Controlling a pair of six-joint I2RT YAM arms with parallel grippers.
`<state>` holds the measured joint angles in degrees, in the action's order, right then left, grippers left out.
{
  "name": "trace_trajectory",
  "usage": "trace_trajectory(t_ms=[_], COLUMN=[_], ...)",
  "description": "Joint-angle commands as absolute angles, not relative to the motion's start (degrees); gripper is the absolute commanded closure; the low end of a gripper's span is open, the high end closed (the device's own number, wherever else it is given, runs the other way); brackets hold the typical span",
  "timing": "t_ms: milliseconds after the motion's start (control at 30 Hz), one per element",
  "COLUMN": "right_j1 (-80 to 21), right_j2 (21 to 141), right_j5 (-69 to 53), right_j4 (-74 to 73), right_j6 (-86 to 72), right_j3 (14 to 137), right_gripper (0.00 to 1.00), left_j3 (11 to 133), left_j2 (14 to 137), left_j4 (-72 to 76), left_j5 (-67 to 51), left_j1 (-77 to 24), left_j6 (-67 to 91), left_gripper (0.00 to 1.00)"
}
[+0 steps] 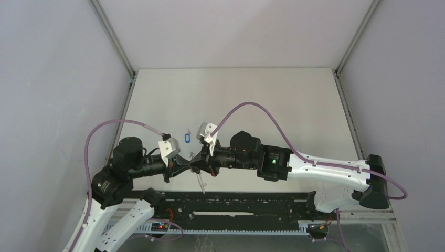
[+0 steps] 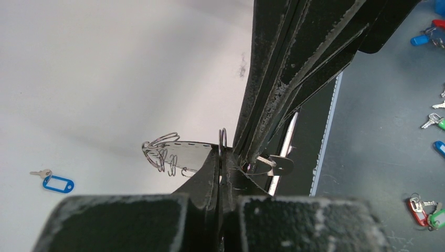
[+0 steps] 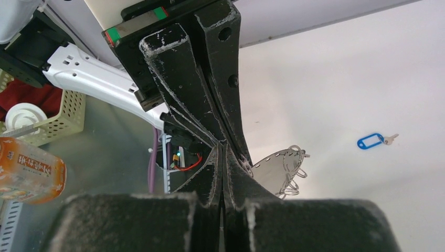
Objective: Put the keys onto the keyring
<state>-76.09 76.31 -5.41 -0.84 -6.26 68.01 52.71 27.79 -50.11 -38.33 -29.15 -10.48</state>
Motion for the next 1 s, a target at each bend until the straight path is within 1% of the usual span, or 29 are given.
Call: trace_trajectory(t_ms=[0,967], right_j1=[-75.9,-75.7], right_j2=[76.5,76.9], right_j5=[-3.8,0.8], right_j4=[0.3,0.6], right_j6=[-5.2,-4.6], right_j3=[69.7,68.1], right_gripper=[1.0,1.0], left_j3=[54.9,56.2], left_j2=[27.3,27.3], left_j4=[-48.0,-48.2], left_j5=[-39.7,-40.0], left_j1=[-29.4,-29.4], left_j6=[-10.0,-9.6], left_gripper=[1.0,1.0])
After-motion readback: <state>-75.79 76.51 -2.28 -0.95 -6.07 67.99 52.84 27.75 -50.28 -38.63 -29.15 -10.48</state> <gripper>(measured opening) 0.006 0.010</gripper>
